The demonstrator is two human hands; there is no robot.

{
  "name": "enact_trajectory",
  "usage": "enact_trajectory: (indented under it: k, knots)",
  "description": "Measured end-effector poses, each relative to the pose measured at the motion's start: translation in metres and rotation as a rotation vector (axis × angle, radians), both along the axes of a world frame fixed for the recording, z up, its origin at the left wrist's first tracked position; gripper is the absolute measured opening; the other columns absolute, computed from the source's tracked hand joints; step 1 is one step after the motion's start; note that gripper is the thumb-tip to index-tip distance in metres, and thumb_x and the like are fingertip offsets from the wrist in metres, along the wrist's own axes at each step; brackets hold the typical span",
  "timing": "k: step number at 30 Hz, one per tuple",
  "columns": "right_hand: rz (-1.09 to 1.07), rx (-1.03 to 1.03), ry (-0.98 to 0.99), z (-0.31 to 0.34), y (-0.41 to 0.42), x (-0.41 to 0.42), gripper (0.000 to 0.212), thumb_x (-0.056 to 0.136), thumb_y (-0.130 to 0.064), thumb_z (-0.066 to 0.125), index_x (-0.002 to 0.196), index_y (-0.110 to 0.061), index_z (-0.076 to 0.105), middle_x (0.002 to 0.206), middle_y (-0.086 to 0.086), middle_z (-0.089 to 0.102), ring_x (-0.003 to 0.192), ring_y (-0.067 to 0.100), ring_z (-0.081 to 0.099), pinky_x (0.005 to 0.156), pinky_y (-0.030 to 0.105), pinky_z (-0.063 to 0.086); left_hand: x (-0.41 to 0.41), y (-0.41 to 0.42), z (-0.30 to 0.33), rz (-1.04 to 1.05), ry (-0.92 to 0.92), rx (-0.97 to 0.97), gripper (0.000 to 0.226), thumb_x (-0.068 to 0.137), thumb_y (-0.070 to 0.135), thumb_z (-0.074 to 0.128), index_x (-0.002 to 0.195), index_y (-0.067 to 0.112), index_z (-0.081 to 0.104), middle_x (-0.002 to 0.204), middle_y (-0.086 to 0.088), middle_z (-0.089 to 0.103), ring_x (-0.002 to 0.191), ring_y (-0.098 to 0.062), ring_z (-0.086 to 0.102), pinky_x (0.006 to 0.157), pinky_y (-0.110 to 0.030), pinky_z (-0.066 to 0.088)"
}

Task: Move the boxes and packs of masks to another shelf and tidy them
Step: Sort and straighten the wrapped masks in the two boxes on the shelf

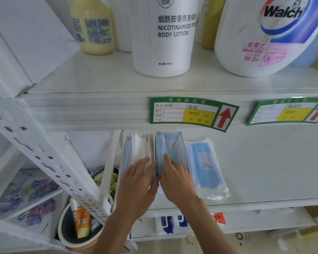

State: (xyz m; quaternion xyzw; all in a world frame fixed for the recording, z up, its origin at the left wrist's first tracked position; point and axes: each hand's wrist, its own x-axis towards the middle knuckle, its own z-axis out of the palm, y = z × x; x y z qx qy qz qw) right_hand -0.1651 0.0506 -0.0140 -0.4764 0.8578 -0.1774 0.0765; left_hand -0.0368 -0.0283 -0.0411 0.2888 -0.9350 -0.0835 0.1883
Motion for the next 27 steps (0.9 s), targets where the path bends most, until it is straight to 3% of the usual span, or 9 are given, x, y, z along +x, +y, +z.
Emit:
enact_trajectory:
  k: [5, 7, 11, 14, 16, 19, 23, 27]
  knots:
    - [-0.066, -0.143, -0.259, 0.006, 0.001, -0.021, 0.021, 0.093, -0.017, 0.066, 0.112, -0.016, 0.055, 0.111, 0.005, 0.066, 0.091, 0.019, 0.065, 0.078, 0.029, 0.058, -0.012, 0.004, 0.008, -0.082, -0.099, -0.073, 0.048, 0.104, 0.042, 0.029, 0.149, 0.035, 0.044, 0.162, 0.002, 0.039, 0.153, -0.027, 0.029, 0.123, -0.061, 0.014]
    - [-0.035, -0.159, -0.223, 0.007, 0.003, -0.028, 0.013, 0.092, -0.012, 0.065, 0.104, -0.014, 0.06, 0.106, 0.005, 0.068, 0.088, 0.016, 0.063, 0.076, 0.023, 0.054, -0.021, 0.008, 0.009, -0.15, -0.109, -0.077, 0.046, 0.105, 0.042, 0.029, 0.148, 0.035, 0.044, 0.159, 0.007, 0.043, 0.153, -0.025, 0.03, 0.124, -0.062, 0.012]
    - [-0.089, -0.216, -0.027, 0.005, 0.015, -0.032, 0.023, 0.084, -0.011, 0.072, 0.107, -0.008, 0.068, 0.109, 0.009, 0.069, 0.101, 0.026, 0.061, 0.084, 0.035, 0.052, -0.033, 0.012, 0.008, -0.166, -0.191, -0.073, 0.049, 0.104, 0.046, 0.024, 0.147, 0.036, 0.045, 0.158, 0.007, 0.046, 0.153, -0.027, 0.031, 0.124, -0.064, 0.007]
    - [-0.126, 0.021, 0.234, 0.002, 0.027, -0.026, 0.046, 0.089, -0.032, 0.068, 0.13, -0.013, 0.057, 0.142, 0.004, 0.053, 0.132, 0.031, 0.042, 0.108, 0.043, 0.036, -0.033, 0.01, 0.009, -0.162, -0.253, -0.101, 0.055, 0.104, 0.055, 0.023, 0.134, 0.032, 0.062, 0.154, 0.001, 0.052, 0.151, -0.028, 0.035, 0.123, -0.064, 0.008]
    - [-0.092, 0.137, 0.267, -0.004, 0.032, -0.022, 0.06, 0.095, -0.035, 0.06, 0.146, -0.013, 0.039, 0.159, 0.006, 0.031, 0.15, 0.034, 0.017, 0.122, 0.051, 0.014, -0.032, 0.01, 0.009, -0.155, -0.251, -0.104, 0.056, 0.103, 0.057, 0.025, 0.131, 0.029, 0.065, 0.153, -0.001, 0.052, 0.151, -0.027, 0.035, 0.124, -0.06, 0.008]
    - [0.019, 0.171, 0.317, -0.004, 0.032, -0.018, 0.063, 0.097, -0.028, 0.059, 0.15, -0.011, 0.029, 0.16, 0.01, 0.03, 0.154, 0.033, -0.001, 0.123, 0.054, -0.009, -0.031, 0.01, 0.008, -0.171, -0.225, -0.082, 0.057, 0.102, 0.057, 0.025, 0.136, 0.028, 0.061, 0.158, -0.002, 0.047, 0.154, -0.024, 0.028, 0.125, -0.052, 0.005]
    - [0.161, 0.157, 0.273, 0.0, 0.026, -0.018, 0.064, 0.098, -0.025, 0.06, 0.152, -0.013, 0.029, 0.156, 0.005, 0.041, 0.153, 0.03, 0.015, 0.125, 0.048, 0.0, -0.031, 0.007, 0.009, -0.254, -0.184, -0.078, 0.054, 0.101, 0.049, 0.028, 0.137, 0.029, 0.062, 0.163, 0.003, 0.04, 0.157, -0.022, 0.02, 0.126, -0.052, 0.013]
    - [0.207, -0.021, 0.17, 0.002, 0.024, -0.02, 0.05, 0.097, -0.021, 0.062, 0.142, -0.016, 0.042, 0.139, 0.0, 0.056, 0.132, 0.02, 0.048, 0.122, 0.035, 0.022, -0.03, 0.003, 0.009, -0.239, -0.204, -0.037, 0.046, 0.103, 0.05, 0.034, 0.136, 0.034, 0.062, 0.169, 0.005, 0.026, 0.159, -0.019, 0.005, 0.128, -0.051, 0.006]
